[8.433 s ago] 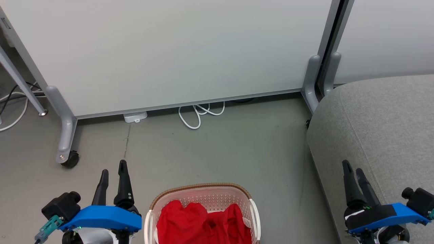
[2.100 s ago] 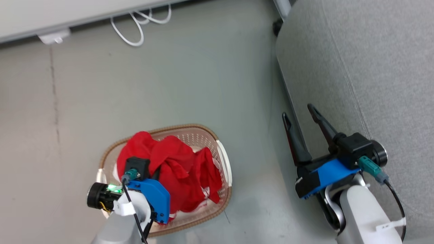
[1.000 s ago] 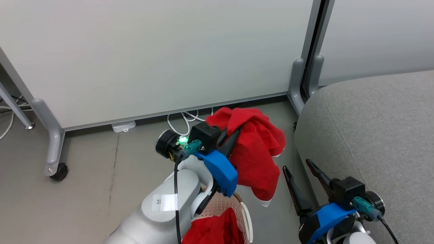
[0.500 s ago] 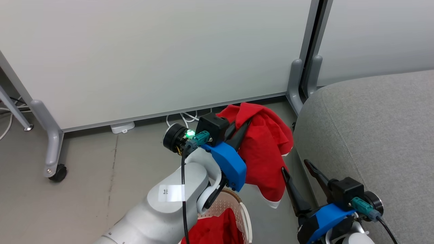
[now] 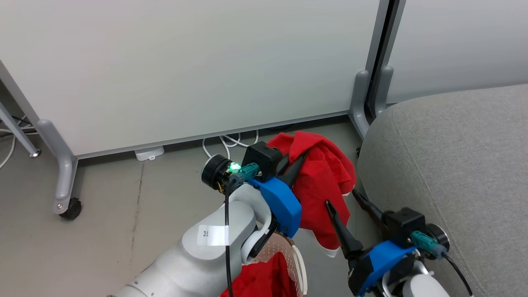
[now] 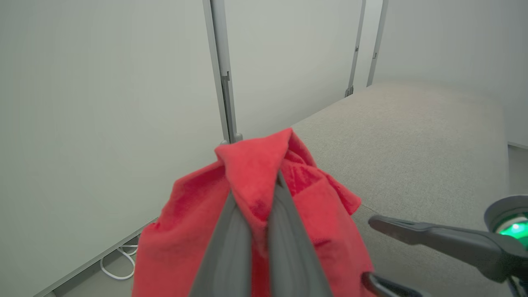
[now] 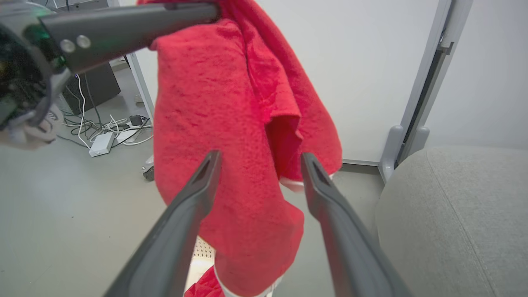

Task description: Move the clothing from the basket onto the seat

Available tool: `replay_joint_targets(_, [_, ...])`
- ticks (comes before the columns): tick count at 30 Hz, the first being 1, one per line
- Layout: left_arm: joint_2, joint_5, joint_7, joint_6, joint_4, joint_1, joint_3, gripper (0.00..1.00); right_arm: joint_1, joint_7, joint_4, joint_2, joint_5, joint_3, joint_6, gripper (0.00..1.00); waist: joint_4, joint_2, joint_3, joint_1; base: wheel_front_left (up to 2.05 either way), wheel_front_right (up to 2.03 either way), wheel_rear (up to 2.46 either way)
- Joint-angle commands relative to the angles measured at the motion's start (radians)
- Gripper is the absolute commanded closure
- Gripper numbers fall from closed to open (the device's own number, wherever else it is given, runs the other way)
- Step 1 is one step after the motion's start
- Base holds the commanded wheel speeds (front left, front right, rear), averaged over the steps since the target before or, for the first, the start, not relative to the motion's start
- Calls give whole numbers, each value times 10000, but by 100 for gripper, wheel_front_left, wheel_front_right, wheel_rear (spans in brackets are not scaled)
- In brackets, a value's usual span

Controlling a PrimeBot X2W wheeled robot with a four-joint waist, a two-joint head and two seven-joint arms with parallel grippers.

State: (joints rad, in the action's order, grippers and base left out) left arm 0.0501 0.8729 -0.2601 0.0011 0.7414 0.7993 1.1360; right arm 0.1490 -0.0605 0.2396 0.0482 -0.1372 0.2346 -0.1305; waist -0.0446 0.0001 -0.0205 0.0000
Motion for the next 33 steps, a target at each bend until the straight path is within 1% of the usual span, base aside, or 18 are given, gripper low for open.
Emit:
replay_joint_targets(1, [4, 71, -54, 35, -6, 159, 31, 100, 263, 30, 118, 39, -29, 75, -4, 0, 14, -1, 10, 0, 0, 0, 0])
replay_joint_targets(18, [1, 407, -64, -118, -290, 262, 469, 100, 2182, 195, 2216, 39, -1070, 1528, -4, 0, 152, -1, 53, 0, 0, 0, 0])
replay_joint_targets(24, [3, 479, -65, -156, -289, 233, 535, 100, 2471, 105, 2677, 39, -1352, 1848, -4, 0, 149, -1, 7, 0, 0, 0, 0])
replay_joint_targets(25, [3, 515, -65, -157, -281, 217, 551, 100, 2576, 77, 2838, 39, -1418, 1937, -4, 93, 153, -1, -20, 0, 0, 0, 0])
replay_joint_targets(26, [3, 523, -65, -166, -277, 202, 559, 100, 2617, 56, 2895, 39, -1456, 1980, -4, 100, 156, -1, -35, 0, 0, 0, 0])
replay_joint_targets(33, [3, 679, -66, -182, -221, 83, 528, 100, 2633, -61, 3200, 39, -1405, 2076, -5, 100, 140, -1, -136, 0, 0, 0, 0])
